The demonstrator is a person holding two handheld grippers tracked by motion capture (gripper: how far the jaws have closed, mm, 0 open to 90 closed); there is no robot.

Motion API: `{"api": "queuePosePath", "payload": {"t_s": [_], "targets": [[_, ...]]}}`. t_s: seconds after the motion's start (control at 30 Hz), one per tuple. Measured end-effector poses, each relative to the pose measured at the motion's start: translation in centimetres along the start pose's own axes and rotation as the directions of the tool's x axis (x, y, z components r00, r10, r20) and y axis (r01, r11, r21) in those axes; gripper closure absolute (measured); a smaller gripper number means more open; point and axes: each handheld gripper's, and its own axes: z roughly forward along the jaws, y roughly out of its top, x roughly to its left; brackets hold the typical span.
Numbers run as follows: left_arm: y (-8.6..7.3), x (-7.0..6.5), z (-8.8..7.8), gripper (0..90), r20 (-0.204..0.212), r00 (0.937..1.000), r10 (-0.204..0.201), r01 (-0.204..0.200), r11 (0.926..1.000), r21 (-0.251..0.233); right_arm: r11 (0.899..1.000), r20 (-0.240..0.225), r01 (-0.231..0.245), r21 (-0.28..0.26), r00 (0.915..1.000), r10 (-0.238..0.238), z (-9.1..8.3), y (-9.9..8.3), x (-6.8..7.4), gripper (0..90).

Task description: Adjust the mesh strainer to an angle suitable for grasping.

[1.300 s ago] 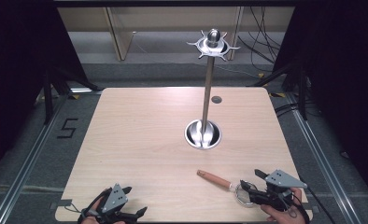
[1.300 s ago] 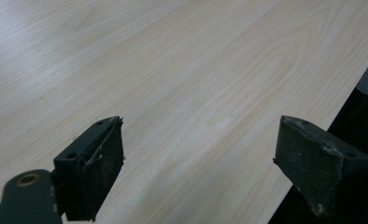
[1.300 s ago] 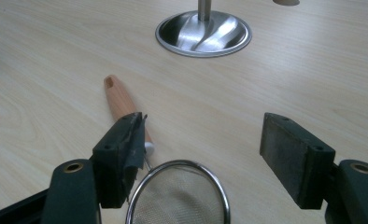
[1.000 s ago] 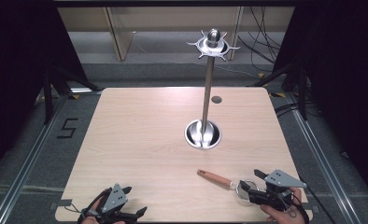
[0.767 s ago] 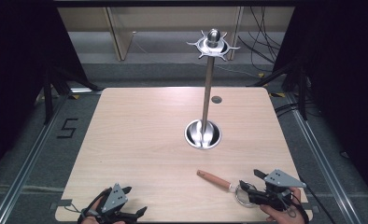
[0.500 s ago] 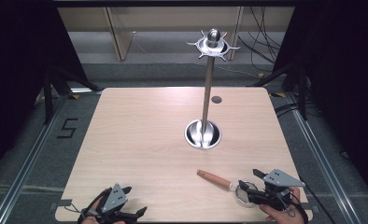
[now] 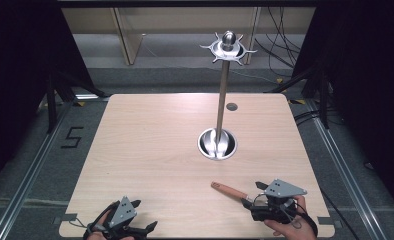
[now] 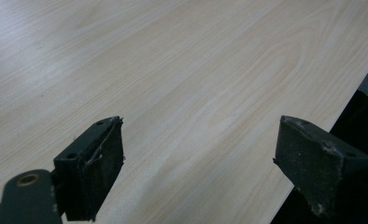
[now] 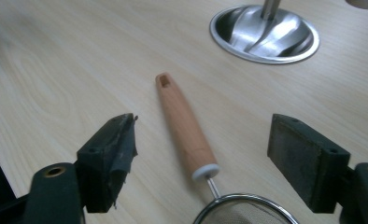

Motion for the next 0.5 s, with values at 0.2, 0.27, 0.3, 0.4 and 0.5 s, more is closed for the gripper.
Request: {"api": "queuePosePath", "payload": {"t_s": [0.2,0.27,0.3,0.4,0.5], "targets": [[0.1,0.4,-0.1,14.9,-0.004,0.9985,0.054,-0.054,0.9985,0.01,0.996,-0.003,0.071,0.049,0.9975,-0.071,1.3,0.4,0.4,24.3],[0.1,0.4,-0.1,14.9,-0.004,0.9984,0.056,-0.056,0.9984,0.009,0.994,-0.012,0.072,0.082,0.9974,-0.071,1.8,0.7,0.4,28.4],[0.1,0.4,-0.1,14.9,-0.003,0.9987,0.052,-0.052,0.9986,0.009,0.992,-0.02,0.079,0.096,0.9968,-0.078,2.1,0.9,0.4,28.9],[0.1,0.5,-0.1,14.9,-0.009,0.9986,0.053,-0.053,0.9984,0.02,0.986,-0.042,0.094,0.134,0.9952,-0.089,2.6,1.3,0.3,33.0],[0.1,0.4,-0.1,14.9,-0.009,0.999,0.043,-0.043,0.999,0.012,0.971,-0.045,0.106,0.214,0.9942,-0.098,3.7,2.0,0.3,37.4]]}}
